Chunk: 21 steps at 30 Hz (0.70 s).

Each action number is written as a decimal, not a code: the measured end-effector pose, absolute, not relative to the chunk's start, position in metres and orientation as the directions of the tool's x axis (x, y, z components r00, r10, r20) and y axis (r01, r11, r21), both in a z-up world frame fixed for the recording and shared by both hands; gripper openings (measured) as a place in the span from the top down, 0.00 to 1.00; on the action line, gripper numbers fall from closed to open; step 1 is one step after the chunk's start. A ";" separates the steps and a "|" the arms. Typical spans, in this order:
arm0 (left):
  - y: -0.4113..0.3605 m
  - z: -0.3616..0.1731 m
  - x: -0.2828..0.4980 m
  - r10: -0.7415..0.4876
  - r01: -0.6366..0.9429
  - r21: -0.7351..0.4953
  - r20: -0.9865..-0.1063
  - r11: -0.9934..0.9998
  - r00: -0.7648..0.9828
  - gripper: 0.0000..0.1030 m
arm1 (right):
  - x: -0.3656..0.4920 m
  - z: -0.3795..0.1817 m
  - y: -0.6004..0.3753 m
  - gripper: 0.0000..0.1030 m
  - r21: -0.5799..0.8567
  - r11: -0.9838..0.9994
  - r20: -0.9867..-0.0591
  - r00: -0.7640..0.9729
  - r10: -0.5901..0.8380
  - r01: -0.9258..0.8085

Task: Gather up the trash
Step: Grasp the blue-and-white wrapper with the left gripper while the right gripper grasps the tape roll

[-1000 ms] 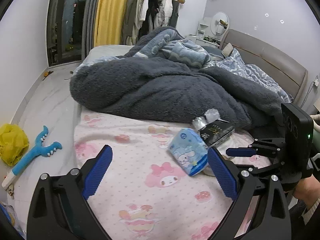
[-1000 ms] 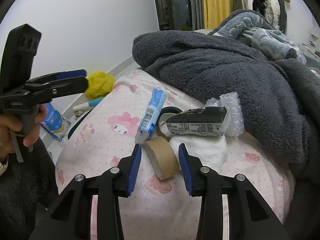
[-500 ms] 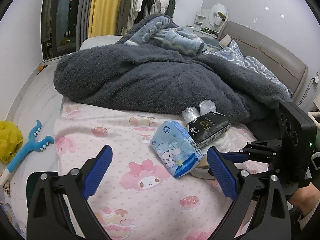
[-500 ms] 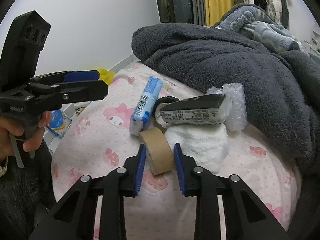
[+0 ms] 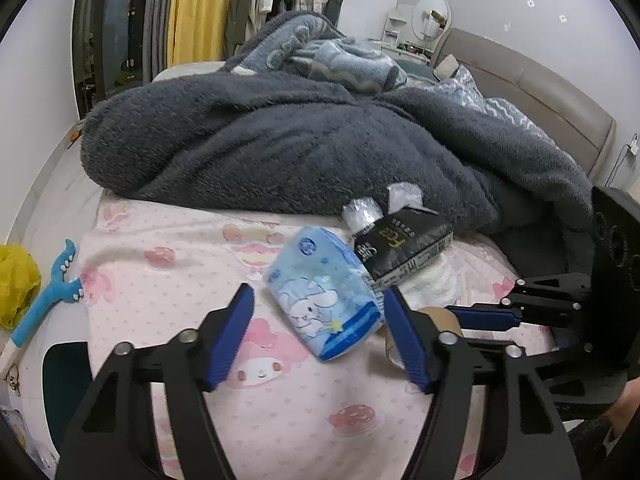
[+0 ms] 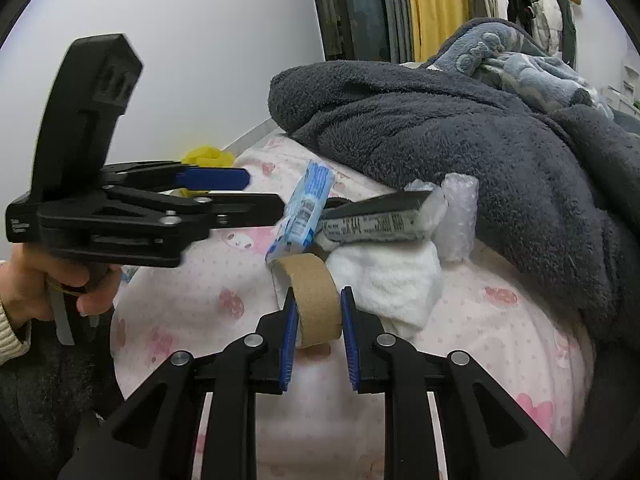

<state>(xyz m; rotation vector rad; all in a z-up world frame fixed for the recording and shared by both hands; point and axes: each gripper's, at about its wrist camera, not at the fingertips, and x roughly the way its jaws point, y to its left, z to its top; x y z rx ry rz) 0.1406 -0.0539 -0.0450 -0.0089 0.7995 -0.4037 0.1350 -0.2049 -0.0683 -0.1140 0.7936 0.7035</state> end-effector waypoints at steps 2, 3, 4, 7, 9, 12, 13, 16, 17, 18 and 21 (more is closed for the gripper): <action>-0.060 -0.048 0.141 -0.353 0.355 -0.152 -0.702 0.923 0.619 0.38 | 0.132 -0.069 -0.207 0.80 0.158 0.766 -0.693 0.483 0.535 -0.623; -0.063 -0.049 0.142 -0.353 0.358 -0.149 -0.704 0.922 0.616 0.38 | 0.131 -0.070 -0.208 0.80 0.155 0.767 -0.694 0.484 0.533 -0.623; -0.066 -0.050 0.142 -0.354 0.360 -0.148 -0.705 0.921 0.614 0.38 | 0.130 -0.070 -0.211 0.80 0.154 0.768 -0.696 0.484 0.531 -0.621; -0.071 -0.051 0.143 -0.356 0.361 -0.152 -0.707 0.920 0.611 0.39 | 0.130 -0.069 -0.218 0.80 0.159 0.775 -0.692 0.491 0.530 -0.612; -0.073 -0.053 0.144 -0.345 0.354 -0.144 -0.713 0.924 0.610 0.44 | 0.129 -0.069 -0.223 0.80 0.165 0.778 -0.686 0.496 0.532 -0.606; -0.076 -0.057 0.147 -0.334 0.346 -0.140 -0.726 0.928 0.601 0.54 | 0.128 -0.068 -0.228 0.80 0.173 0.782 -0.680 0.502 0.535 -0.599; -0.077 -0.058 0.147 -0.331 0.347 -0.136 -0.730 0.928 0.598 0.57 | 0.128 -0.068 -0.229 0.80 0.174 0.784 -0.680 0.503 0.533 -0.596; -0.080 -0.058 0.145 -0.324 0.360 -0.116 -0.732 0.926 0.599 0.68 | 0.128 -0.067 -0.229 0.80 0.174 0.785 -0.679 0.506 0.533 -0.594; -0.080 -0.057 0.144 -0.325 0.364 -0.112 -0.731 0.924 0.600 0.71 | 0.128 -0.065 -0.229 0.80 0.176 0.786 -0.676 0.507 0.534 -0.592; -0.079 -0.057 0.143 -0.327 0.366 -0.113 -0.730 0.924 0.600 0.75 | 0.129 -0.064 -0.229 0.80 0.178 0.787 -0.674 0.509 0.535 -0.591; -0.075 -0.053 0.140 -0.330 0.370 -0.110 -0.722 0.923 0.608 0.84 | 0.130 -0.061 -0.229 0.80 0.183 0.788 -0.667 0.514 0.539 -0.588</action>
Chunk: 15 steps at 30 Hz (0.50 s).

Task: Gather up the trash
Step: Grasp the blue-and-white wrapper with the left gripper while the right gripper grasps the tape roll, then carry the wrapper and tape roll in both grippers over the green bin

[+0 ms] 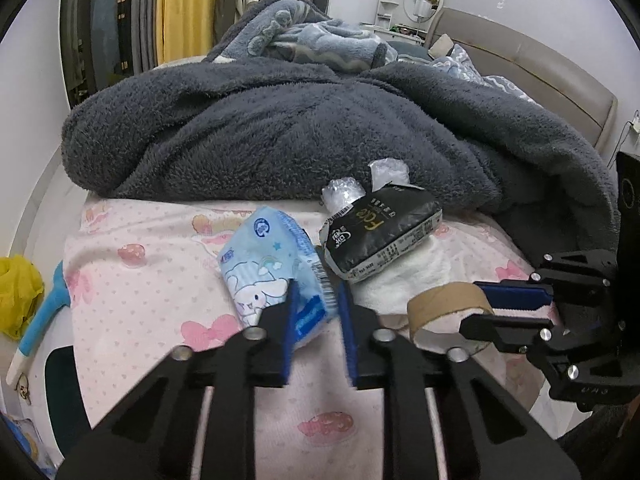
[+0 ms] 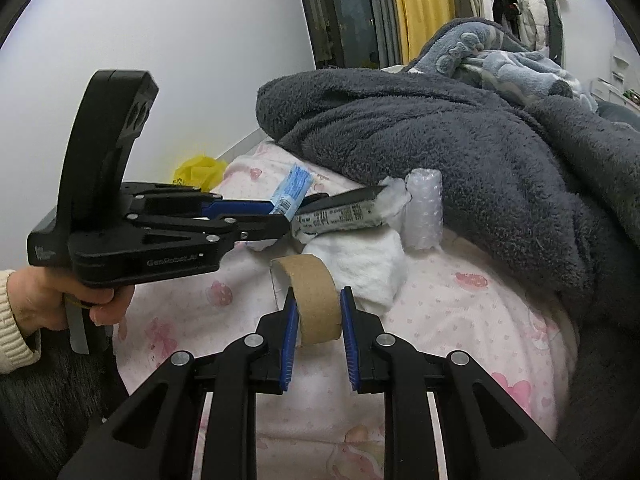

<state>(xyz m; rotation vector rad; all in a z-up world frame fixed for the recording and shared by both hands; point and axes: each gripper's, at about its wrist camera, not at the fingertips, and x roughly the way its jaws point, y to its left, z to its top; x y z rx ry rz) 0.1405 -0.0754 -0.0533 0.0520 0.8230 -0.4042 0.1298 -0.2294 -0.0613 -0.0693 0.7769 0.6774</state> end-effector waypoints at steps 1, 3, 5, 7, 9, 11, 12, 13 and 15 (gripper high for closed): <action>-0.074 -0.052 0.140 -0.330 0.370 -0.109 -0.720 0.923 0.611 0.86 | 0.131 -0.061 -0.229 0.80 0.184 0.790 -0.667 0.516 0.538 -0.585; -0.071 -0.049 0.139 -0.326 0.367 -0.103 -0.716 0.924 0.618 0.87 | 0.133 -0.060 -0.228 0.80 0.182 0.793 -0.666 0.520 0.535 -0.581; -0.068 -0.048 0.138 -0.322 0.365 -0.100 -0.715 0.926 0.621 0.88 | 0.134 -0.058 -0.226 0.80 0.183 0.796 -0.665 0.525 0.532 -0.577; -0.065 -0.047 0.137 -0.317 0.364 -0.093 -0.715 0.927 0.623 0.89 | 0.137 -0.054 -0.224 0.80 0.182 0.800 -0.662 0.530 0.530 -0.572; -0.061 -0.045 0.135 -0.315 0.364 -0.091 -0.714 0.927 0.625 0.89 | 0.138 -0.050 -0.222 0.80 0.184 0.801 -0.654 0.538 0.532 -0.570; -0.056 -0.043 0.133 -0.319 0.369 -0.091 -0.714 0.925 0.623 0.89 | 0.141 -0.044 -0.218 0.80 0.191 0.801 -0.643 0.544 0.539 -0.567; -0.055 -0.041 0.132 -0.321 0.373 -0.090 -0.714 0.924 0.623 0.89 | 0.142 -0.042 -0.217 0.80 0.193 0.801 -0.641 0.546 0.540 -0.566; -0.053 -0.040 0.131 -0.321 0.375 -0.088 -0.713 0.923 0.623 0.89 | 0.143 -0.038 -0.214 0.80 0.193 0.803 -0.637 0.550 0.540 -0.564; -0.050 -0.037 0.128 -0.327 0.382 -0.088 -0.709 0.920 0.625 0.89 | 0.144 -0.034 -0.210 0.80 0.191 0.803 -0.632 0.555 0.541 -0.564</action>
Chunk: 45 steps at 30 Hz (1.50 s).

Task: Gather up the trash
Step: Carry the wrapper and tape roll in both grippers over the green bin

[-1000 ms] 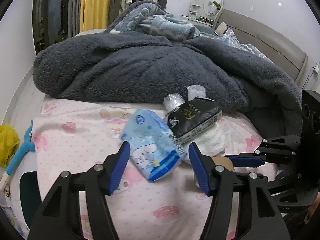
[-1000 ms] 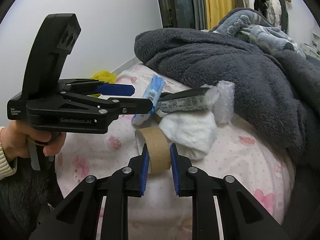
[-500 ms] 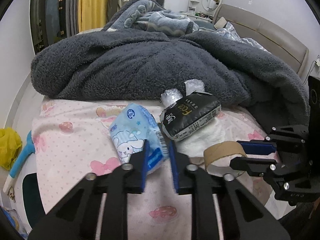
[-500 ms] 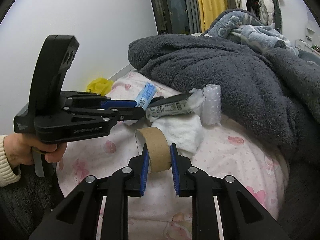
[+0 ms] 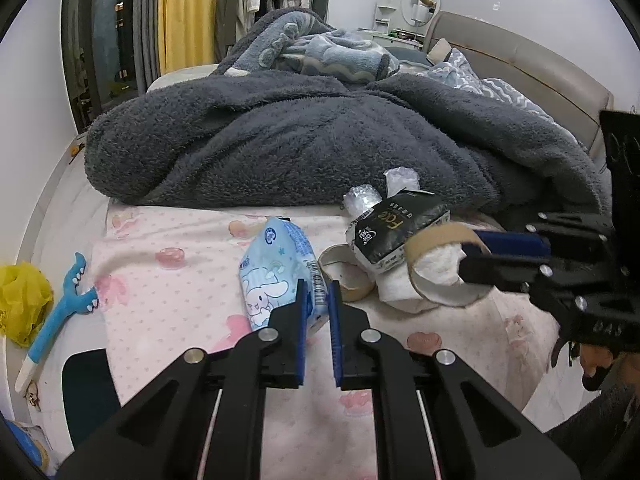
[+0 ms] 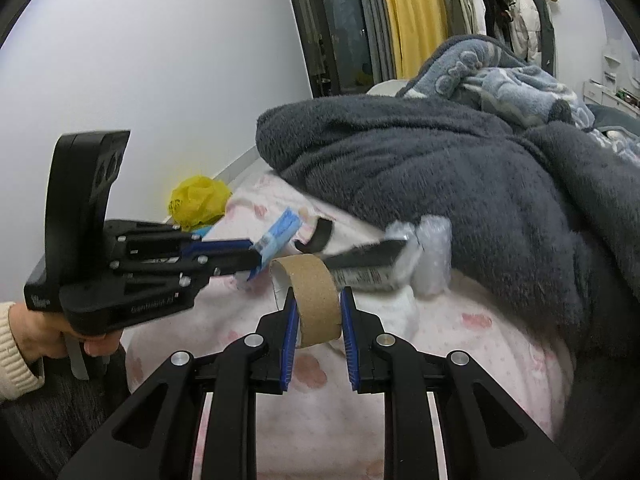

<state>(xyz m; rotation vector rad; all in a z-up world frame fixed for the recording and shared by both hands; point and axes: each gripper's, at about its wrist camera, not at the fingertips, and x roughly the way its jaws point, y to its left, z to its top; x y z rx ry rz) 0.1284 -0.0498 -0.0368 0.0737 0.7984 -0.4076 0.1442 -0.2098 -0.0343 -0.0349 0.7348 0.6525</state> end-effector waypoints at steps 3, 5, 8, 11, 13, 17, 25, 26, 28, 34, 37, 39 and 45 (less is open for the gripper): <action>-0.044 -0.033 0.125 -0.332 0.388 -0.086 -0.703 0.917 0.629 0.89 | 0.148 -0.027 -0.203 0.80 0.194 0.805 -0.628 0.559 0.541 -0.561; -0.038 -0.031 0.124 -0.331 0.388 -0.082 -0.700 0.918 0.633 0.89 | 0.150 -0.025 -0.198 0.80 0.196 0.808 -0.628 0.562 0.538 -0.555; -0.029 -0.029 0.122 -0.323 0.379 -0.080 -0.697 0.922 0.640 0.89 | 0.154 -0.022 -0.191 0.80 0.197 0.814 -0.631 0.565 0.532 -0.546; -0.017 -0.027 0.122 -0.310 0.362 -0.077 -0.697 0.929 0.646 0.89 | 0.158 -0.020 -0.180 0.80 0.203 0.816 -0.636 0.561 0.530 -0.541; -0.010 -0.026 0.121 -0.301 0.353 -0.074 -0.698 0.933 0.650 0.89 | 0.160 -0.019 -0.174 0.80 0.204 0.816 -0.641 0.557 0.529 -0.540; 0.005 -0.024 0.118 -0.289 0.338 -0.070 -0.697 0.939 0.657 0.89 | 0.162 -0.015 -0.158 0.80 0.203 0.809 -0.642 0.549 0.535 -0.551; 0.034 -0.020 0.112 -0.264 0.302 -0.072 -0.696 0.951 0.668 0.89 | 0.164 -0.004 -0.129 0.80 0.210 0.797 -0.635 0.540 0.552 -0.567; 0.038 -0.021 0.111 -0.260 0.297 -0.071 -0.697 0.952 0.668 0.89 | 0.165 -0.003 -0.126 0.80 0.212 0.795 -0.636 0.538 0.554 -0.568; 0.046 -0.021 0.110 -0.249 0.285 -0.068 -0.701 0.956 0.668 0.89 | 0.166 -0.001 -0.119 0.80 0.214 0.792 -0.636 0.534 0.558 -0.572; 0.075 -0.023 0.106 -0.224 0.241 -0.078 -0.706 0.967 0.672 0.89 | 0.169 0.005 -0.096 0.80 0.225 0.780 -0.629 0.524 0.574 -0.585; 0.091 -0.026 0.103 -0.209 0.218 -0.079 -0.708 0.973 0.674 0.89 | 0.171 0.005 -0.084 0.80 0.232 0.774 -0.631 0.514 0.581 -0.590; 0.102 -0.027 0.102 -0.198 0.201 -0.081 -0.712 0.976 0.674 0.89 | 0.172 0.006 -0.075 0.80 0.230 0.770 -0.631 0.510 0.584 -0.595; 0.137 -0.034 0.100 -0.163 0.146 -0.087 -0.726 0.985 0.668 0.89 | 0.173 0.008 -0.044 0.80 0.226 0.751 -0.637 0.489 0.596 -0.621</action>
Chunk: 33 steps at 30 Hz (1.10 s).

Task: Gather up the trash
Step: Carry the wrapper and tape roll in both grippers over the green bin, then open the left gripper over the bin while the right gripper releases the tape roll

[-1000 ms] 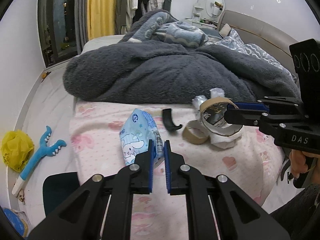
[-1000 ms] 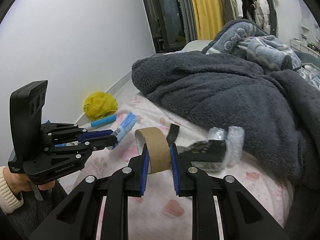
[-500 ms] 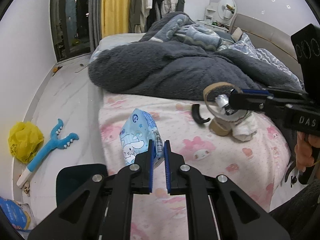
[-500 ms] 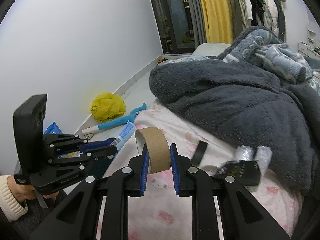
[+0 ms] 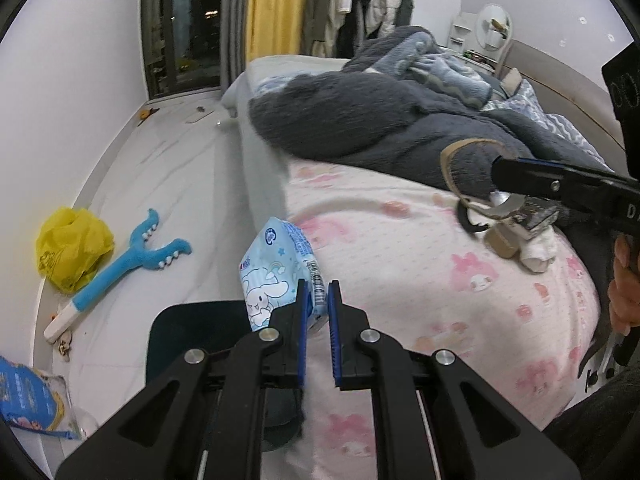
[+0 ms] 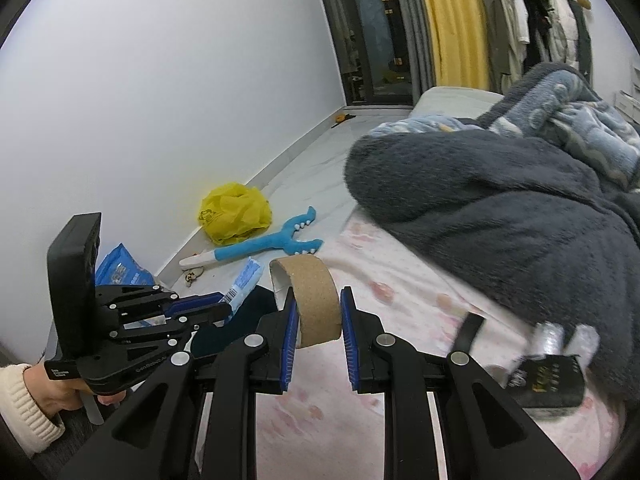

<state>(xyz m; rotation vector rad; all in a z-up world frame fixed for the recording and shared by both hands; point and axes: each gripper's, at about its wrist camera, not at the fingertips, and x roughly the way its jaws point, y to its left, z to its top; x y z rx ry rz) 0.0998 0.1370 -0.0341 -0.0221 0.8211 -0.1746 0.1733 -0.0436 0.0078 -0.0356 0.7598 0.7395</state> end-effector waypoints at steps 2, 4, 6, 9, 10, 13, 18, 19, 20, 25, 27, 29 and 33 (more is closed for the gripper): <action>0.147 -0.037 0.098 -0.155 0.133 -0.089 -0.732 0.987 0.664 0.89 | 0.173 0.008 -0.031 0.80 0.225 0.743 -0.640 0.479 0.601 -0.631; 0.154 -0.039 0.097 -0.146 0.126 -0.083 -0.735 0.989 0.662 0.89 | 0.173 0.008 -0.021 0.80 0.223 0.736 -0.643 0.471 0.604 -0.639; 0.164 -0.042 0.095 -0.138 0.113 -0.084 -0.742 0.990 0.656 0.89 | 0.172 0.007 -0.009 0.80 0.223 0.729 -0.648 0.460 0.607 -0.647; 0.180 -0.047 0.092 -0.126 0.091 -0.088 -0.752 0.992 0.647 0.89 | 0.172 0.006 0.006 0.80 0.221 0.720 -0.654 0.448 0.610 -0.657; 0.185 -0.048 0.091 -0.119 0.082 -0.087 -0.757 0.993 0.643 0.89 | 0.171 0.006 0.009 0.80 0.221 0.718 -0.656 0.445 0.610 -0.660; 0.202 -0.057 0.089 -0.098 0.051 -0.085 -0.770 0.995 0.631 0.89 | 0.170 0.003 0.027 0.80 0.230 0.702 -0.661 0.422 0.621 -0.674; 0.229 -0.078 0.089 -0.083 0.003 -0.100 -0.806 0.995 0.587 0.89 | 0.166 -0.007 0.057 0.80 0.232 0.680 -0.685 0.380 0.622 -0.695; 0.234 -0.082 0.089 -0.086 -0.005 -0.108 -0.814 0.994 0.574 0.89 | 0.166 -0.009 0.063 0.80 0.230 0.677 -0.692 0.372 0.619 -0.699; 0.241 -0.087 0.088 -0.095 -0.012 -0.122 -0.825 0.992 0.557 0.89 | 0.166 -0.012 0.068 0.80 0.226 0.676 -0.699 0.366 0.614 -0.702; 0.257 -0.107 0.087 -0.119 -0.037 -0.159 -0.855 0.987 0.505 0.89 | 0.164 -0.029 0.097 0.80 0.216 0.666 -0.736 0.329 0.591 -0.714; 0.264 -0.119 0.088 -0.118 -0.050 -0.160 -0.873 0.986 0.472 0.89 | 0.161 -0.038 0.112 0.80 0.207 0.660 -0.754 0.312 0.578 -0.722; 0.269 -0.127 0.088 -0.109 -0.056 -0.149 -0.887 0.987 0.449 0.89 | 0.161 -0.044 0.121 0.80 0.200 0.656 -0.767 0.300 0.567 -0.728; 0.282 -0.141 0.087 -0.119 -0.071 -0.162 -0.903 0.984 0.413 0.89 | 0.163 -0.058 0.133 0.80 0.192 0.662 -0.796 0.280 0.537 -0.724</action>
